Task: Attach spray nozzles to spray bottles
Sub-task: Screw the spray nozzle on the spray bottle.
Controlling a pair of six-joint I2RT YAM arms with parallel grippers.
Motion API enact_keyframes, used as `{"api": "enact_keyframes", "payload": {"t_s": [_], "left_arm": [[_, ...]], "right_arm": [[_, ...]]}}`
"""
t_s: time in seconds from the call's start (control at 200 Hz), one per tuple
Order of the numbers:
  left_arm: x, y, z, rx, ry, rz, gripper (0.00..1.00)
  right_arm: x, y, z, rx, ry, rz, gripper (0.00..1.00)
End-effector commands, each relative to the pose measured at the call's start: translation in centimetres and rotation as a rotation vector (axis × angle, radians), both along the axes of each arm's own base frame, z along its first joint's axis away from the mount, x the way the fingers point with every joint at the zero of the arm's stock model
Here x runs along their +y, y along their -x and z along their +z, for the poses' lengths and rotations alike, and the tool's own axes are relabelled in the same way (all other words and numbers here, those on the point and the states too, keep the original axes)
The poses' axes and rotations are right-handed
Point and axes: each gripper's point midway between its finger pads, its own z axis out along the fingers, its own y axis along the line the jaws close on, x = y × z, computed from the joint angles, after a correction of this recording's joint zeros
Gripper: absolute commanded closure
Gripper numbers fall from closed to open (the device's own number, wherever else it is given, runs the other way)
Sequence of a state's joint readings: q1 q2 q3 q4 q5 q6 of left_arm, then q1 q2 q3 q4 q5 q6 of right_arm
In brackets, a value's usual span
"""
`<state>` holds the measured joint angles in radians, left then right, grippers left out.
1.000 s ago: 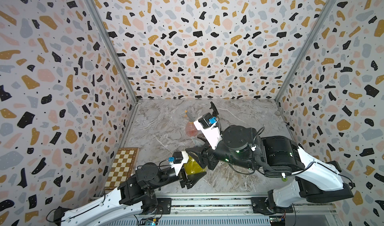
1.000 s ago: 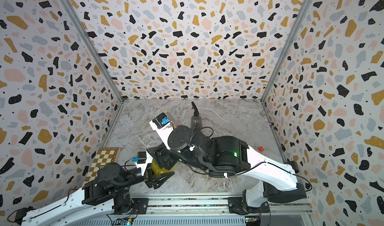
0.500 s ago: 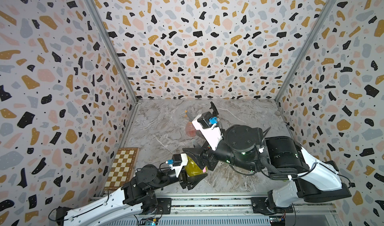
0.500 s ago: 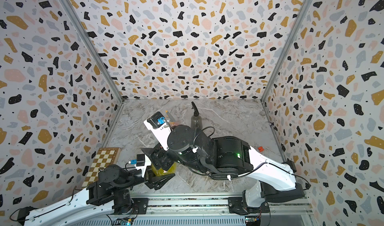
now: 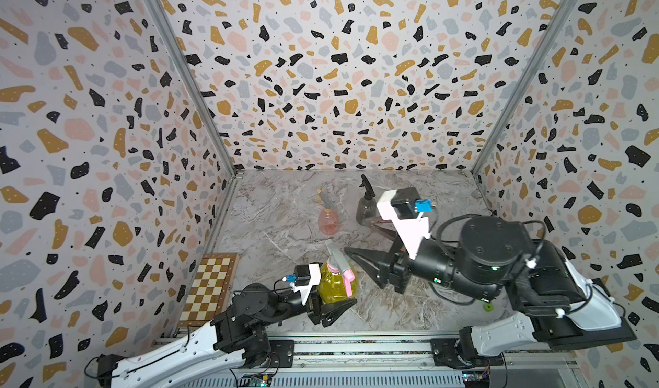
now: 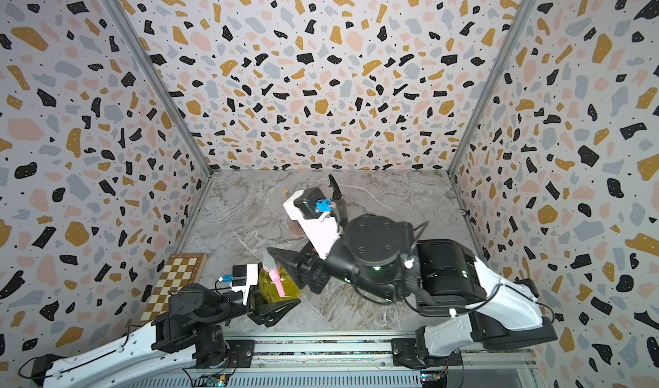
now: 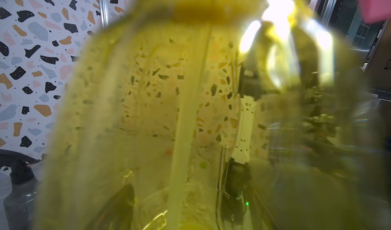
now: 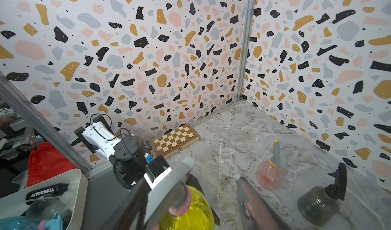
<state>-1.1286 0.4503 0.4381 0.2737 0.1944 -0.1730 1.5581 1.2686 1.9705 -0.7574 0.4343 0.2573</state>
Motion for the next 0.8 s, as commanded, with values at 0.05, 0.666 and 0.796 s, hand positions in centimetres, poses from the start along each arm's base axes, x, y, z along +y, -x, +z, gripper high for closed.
{"api": "enact_keyframes", "payload": {"t_s": [0.05,0.666,0.796], "left_arm": [[0.4,0.3,1.8,-0.015,0.070,-0.009,1.00],[-0.4,0.7,1.8,0.026,0.028,-0.054,1.00],[-0.5,0.8,1.6,0.028,0.022,-0.058,1.00]], "right_arm": [[-3.0,0.1,-1.3,0.027,-0.060,-0.007,0.39],[-0.5,3.4,-6.4,0.010,0.038,0.206,0.33],[-0.2,3.0,-5.8,-0.003,0.036,0.183,0.34]]}}
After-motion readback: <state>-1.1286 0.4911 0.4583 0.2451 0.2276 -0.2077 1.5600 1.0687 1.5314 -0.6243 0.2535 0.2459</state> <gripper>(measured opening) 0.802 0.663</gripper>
